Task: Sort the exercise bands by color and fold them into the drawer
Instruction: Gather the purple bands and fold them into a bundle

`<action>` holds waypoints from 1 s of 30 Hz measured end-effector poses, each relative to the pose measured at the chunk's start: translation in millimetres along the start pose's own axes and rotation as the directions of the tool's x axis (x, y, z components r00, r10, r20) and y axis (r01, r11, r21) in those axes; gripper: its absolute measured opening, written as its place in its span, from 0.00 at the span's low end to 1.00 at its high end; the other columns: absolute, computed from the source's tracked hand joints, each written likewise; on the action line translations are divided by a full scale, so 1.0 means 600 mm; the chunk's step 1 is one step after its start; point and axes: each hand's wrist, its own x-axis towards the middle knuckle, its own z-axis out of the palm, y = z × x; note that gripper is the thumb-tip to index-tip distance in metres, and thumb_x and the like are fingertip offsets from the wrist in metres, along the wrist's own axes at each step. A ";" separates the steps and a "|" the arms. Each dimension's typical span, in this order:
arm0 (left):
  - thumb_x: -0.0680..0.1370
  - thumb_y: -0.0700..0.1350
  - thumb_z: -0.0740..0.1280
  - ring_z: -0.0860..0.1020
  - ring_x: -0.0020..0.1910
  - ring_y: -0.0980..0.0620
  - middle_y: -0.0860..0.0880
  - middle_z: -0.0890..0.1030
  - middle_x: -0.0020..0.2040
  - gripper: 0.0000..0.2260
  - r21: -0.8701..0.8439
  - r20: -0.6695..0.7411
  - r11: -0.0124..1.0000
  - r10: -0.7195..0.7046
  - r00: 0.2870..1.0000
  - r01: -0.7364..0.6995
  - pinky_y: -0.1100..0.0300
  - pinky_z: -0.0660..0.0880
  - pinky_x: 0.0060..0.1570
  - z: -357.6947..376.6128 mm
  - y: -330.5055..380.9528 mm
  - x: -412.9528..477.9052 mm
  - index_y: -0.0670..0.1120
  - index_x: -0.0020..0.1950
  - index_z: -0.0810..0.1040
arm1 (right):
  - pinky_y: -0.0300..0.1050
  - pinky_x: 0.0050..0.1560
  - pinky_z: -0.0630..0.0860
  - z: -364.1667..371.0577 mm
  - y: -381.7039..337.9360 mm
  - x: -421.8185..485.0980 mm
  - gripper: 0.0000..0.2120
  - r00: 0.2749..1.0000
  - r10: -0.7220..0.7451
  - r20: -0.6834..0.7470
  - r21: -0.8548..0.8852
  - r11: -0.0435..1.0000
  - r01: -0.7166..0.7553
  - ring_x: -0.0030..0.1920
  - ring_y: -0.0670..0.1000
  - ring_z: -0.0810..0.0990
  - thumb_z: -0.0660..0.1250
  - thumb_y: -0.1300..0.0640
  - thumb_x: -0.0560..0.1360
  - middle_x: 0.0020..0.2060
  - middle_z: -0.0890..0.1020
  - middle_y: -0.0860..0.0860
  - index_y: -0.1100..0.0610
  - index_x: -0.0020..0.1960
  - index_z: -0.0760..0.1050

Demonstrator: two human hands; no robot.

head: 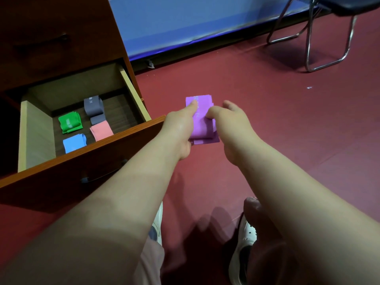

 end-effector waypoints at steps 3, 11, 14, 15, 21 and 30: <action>0.79 0.50 0.66 0.83 0.48 0.39 0.42 0.84 0.48 0.11 0.007 0.013 0.999 0.046 0.999 -0.046 0.40 0.79 0.51 0.004 -0.003 -0.004 0.43 0.50 0.79 | 0.50 0.39 0.83 0.001 -0.006 -0.005 0.08 0.991 0.088 0.099 0.139 0.985 -0.101 0.34 0.54 0.82 0.59 0.60 0.75 0.40 0.81 0.53 0.60 0.48 0.76; 0.82 0.56 0.57 0.84 0.45 0.43 0.42 0.82 0.55 0.19 0.083 0.087 0.990 0.110 0.990 -0.117 0.54 0.80 0.33 0.011 -0.016 -0.013 0.44 0.64 0.74 | 0.40 0.34 0.76 0.007 0.001 0.006 0.16 0.996 0.043 0.083 0.066 0.997 -0.049 0.40 0.49 0.81 0.54 0.44 0.82 0.41 0.80 0.47 0.52 0.48 0.75; 0.81 0.56 0.56 0.83 0.45 0.43 0.41 0.82 0.55 0.20 0.078 0.087 0.989 0.121 0.989 -0.128 0.52 0.81 0.36 0.008 -0.016 -0.014 0.45 0.64 0.74 | 0.42 0.37 0.78 0.009 0.002 0.007 0.15 0.996 0.039 0.079 0.095 0.994 -0.047 0.37 0.50 0.80 0.56 0.49 0.81 0.37 0.80 0.48 0.53 0.41 0.74; 0.81 0.55 0.56 0.83 0.45 0.43 0.41 0.82 0.55 0.18 0.082 0.081 0.987 0.130 0.988 -0.136 0.50 0.81 0.37 0.005 -0.014 -0.016 0.45 0.63 0.74 | 0.46 0.40 0.80 0.013 0.002 0.007 0.13 0.996 0.035 0.079 0.096 0.994 -0.043 0.37 0.52 0.80 0.56 0.52 0.81 0.38 0.81 0.50 0.54 0.41 0.75; 0.70 0.59 0.59 0.81 0.50 0.38 0.43 0.81 0.52 0.18 0.229 -0.056 0.949 0.235 0.970 -0.217 0.37 0.77 0.52 -0.028 -0.008 -0.003 0.49 0.52 0.75 | 0.55 0.48 0.80 0.046 0.006 0.008 0.17 0.984 -0.055 0.167 0.025 0.998 0.052 0.40 0.53 0.79 0.52 0.64 0.77 0.43 0.83 0.53 0.54 0.49 0.79; 0.83 0.49 0.57 0.81 0.47 0.44 0.45 0.82 0.50 0.11 0.534 -0.036 0.785 0.392 0.919 -0.314 0.51 0.77 0.48 -0.119 0.019 -0.016 0.46 0.57 0.77 | 0.54 0.52 0.78 0.137 0.020 0.024 0.25 0.991 -0.118 0.060 -0.156 0.980 0.126 0.46 0.58 0.82 0.52 0.41 0.78 0.46 0.82 0.56 0.60 0.50 0.76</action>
